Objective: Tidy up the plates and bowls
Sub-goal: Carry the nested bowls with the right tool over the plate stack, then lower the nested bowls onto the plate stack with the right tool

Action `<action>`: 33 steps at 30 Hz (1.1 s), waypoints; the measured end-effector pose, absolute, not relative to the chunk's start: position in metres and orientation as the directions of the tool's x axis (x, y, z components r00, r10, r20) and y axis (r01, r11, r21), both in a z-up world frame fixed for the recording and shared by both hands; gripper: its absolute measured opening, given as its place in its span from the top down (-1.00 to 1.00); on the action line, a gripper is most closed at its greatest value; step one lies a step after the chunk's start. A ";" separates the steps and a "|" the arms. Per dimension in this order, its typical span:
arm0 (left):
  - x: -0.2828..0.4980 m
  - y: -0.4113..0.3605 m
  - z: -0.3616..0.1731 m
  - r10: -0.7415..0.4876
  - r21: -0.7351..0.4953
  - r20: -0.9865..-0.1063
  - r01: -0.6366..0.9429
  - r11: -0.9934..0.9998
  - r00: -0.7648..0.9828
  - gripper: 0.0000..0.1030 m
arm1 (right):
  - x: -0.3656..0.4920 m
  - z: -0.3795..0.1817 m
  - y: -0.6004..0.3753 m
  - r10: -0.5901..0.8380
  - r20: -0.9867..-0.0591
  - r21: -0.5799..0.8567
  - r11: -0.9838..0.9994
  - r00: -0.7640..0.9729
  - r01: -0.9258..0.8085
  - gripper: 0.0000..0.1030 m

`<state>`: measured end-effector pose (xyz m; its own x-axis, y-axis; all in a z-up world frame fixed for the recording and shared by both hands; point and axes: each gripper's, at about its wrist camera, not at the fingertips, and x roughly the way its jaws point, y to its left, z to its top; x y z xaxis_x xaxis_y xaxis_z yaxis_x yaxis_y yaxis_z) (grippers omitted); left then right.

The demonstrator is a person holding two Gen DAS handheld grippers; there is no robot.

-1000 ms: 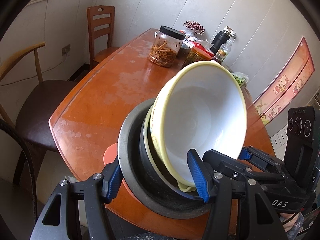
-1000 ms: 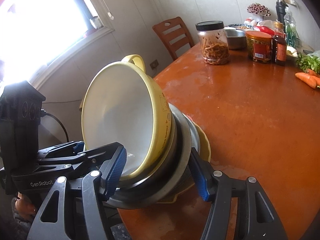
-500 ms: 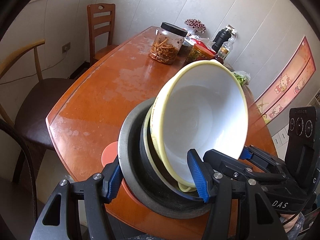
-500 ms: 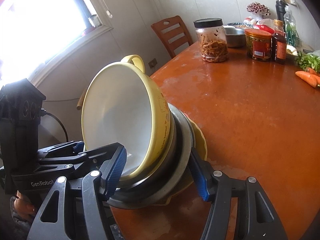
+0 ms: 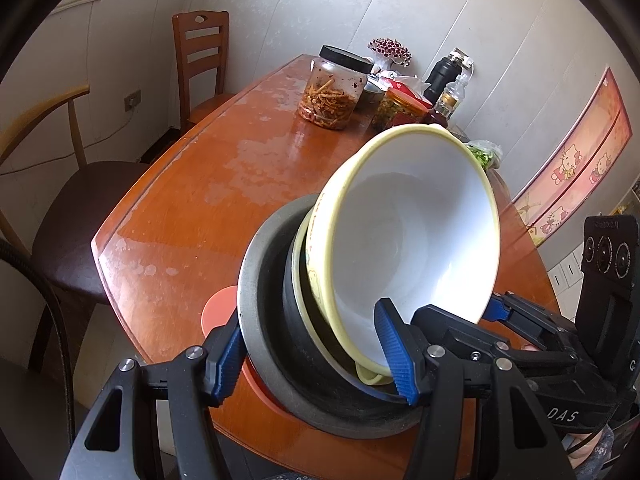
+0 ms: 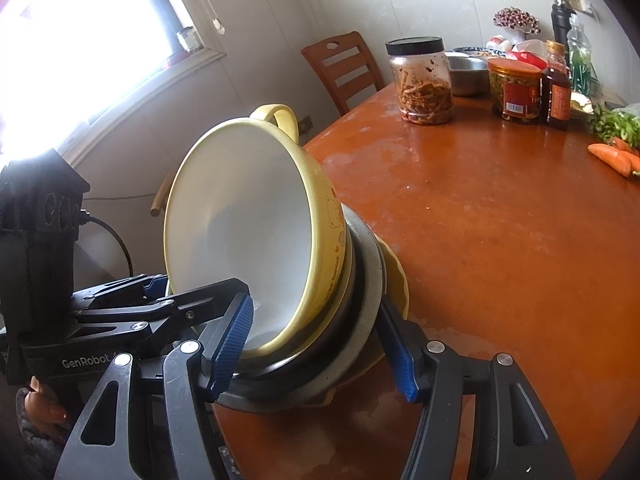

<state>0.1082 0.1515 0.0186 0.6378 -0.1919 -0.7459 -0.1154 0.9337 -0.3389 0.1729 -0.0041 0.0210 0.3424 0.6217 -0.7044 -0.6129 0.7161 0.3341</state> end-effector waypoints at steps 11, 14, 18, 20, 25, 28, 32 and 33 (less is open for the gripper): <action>0.107 0.151 0.021 -0.161 -0.310 -0.749 -0.125 0.943 0.642 -0.19 | 0.168 0.028 -0.009 0.621 -0.695 0.323 0.720 0.362 -0.614 -0.27; 0.105 0.152 0.024 -0.146 -0.298 -0.745 -0.128 0.946 0.651 -0.19 | 0.166 0.029 -0.010 0.622 -0.692 0.322 0.720 0.366 -0.615 -0.28; 0.099 0.155 0.030 -0.135 -0.298 -0.733 -0.136 0.945 0.666 -0.20 | 0.162 0.033 -0.012 0.625 -0.685 0.318 0.719 0.375 -0.617 -0.29; 0.095 0.158 0.033 -0.129 -0.298 -0.728 -0.142 0.944 0.674 -0.21 | 0.160 0.036 -0.013 0.627 -0.680 0.317 0.718 0.380 -0.620 -0.32; 0.077 0.169 0.045 -0.100 -0.301 -0.705 -0.168 0.939 0.702 -0.22 | 0.150 0.043 -0.016 0.629 -0.665 0.296 0.717 0.403 -0.631 -0.40; 0.060 0.178 0.054 -0.065 -0.285 -0.685 -0.186 0.940 0.726 -0.27 | 0.143 0.047 -0.018 0.632 -0.660 0.287 0.712 0.406 -0.642 -0.41; 0.047 0.194 0.054 -0.053 -0.296 -0.682 -0.210 0.932 0.729 -0.28 | 0.133 0.051 -0.021 0.625 -0.655 0.259 0.713 0.424 -0.652 -0.43; 0.046 0.198 0.052 -0.053 -0.299 -0.688 -0.215 0.930 0.724 -0.28 | 0.130 0.051 -0.021 0.624 -0.654 0.251 0.713 0.428 -0.655 -0.43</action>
<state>0.0458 0.1975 0.0517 0.7241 -0.0534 -0.6876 -0.2149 0.9299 -0.2985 0.1299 -0.0215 0.0508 0.4277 0.6235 -0.6545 -0.6554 0.7125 0.2505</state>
